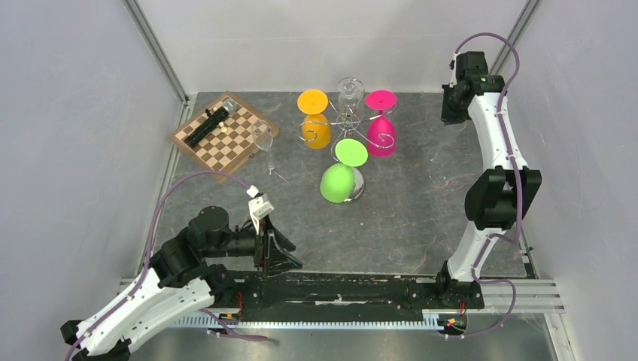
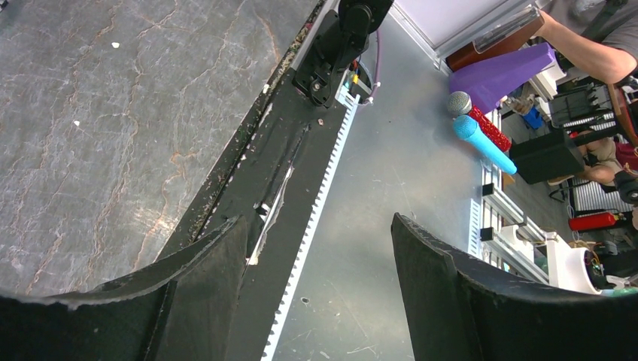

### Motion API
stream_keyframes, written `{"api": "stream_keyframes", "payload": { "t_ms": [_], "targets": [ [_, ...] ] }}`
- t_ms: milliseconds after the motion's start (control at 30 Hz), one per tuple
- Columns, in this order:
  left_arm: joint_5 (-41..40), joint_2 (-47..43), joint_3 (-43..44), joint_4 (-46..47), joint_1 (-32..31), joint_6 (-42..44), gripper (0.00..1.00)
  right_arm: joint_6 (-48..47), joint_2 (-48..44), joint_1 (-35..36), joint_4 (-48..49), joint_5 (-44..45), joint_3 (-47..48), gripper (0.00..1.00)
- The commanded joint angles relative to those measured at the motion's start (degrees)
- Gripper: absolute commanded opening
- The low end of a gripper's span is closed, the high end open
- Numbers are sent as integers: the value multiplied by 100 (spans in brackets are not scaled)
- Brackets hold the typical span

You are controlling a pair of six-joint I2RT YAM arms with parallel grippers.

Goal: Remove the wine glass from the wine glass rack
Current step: Place the wine glass at the center of the board.

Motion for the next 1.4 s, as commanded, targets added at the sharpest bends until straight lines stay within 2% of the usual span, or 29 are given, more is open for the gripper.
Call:
{"api": "stream_keyframes", "payload": {
  "t_ms": [0, 100, 333, 633, 800, 1033, 1133, 1367],
  "targets": [
    [81, -20, -9, 279, -25, -165, 76, 43, 135, -24, -10, 25, 283, 0],
    [76, -43, -9, 281, -25, -170, 77, 50, 207, -29, -12, 79, 354, 16],
    [134, 5, -12, 292, -25, -170, 77, 106, 230, -29, 22, 102, 565, 39],
    [73, 15, -18, 283, -23, -181, 77, 355, 84, -28, 23, 2, 1200, 51],
    [-46, 33, 5, 222, -25, -176, 77, 409, -267, -29, 122, -87, 1163, 55],
    [-396, 253, 110, 49, -16, -187, 79, 487, -1610, -29, 819, -581, -13, 60],
    [-510, 369, 163, -2, -16, -193, 79, 686, -2286, -22, 1293, -1230, -730, 61],
    [-787, 419, 372, -77, -16, -232, 82, 1196, -3527, -11, 1776, -2322, -1578, 63]
  ]
}}
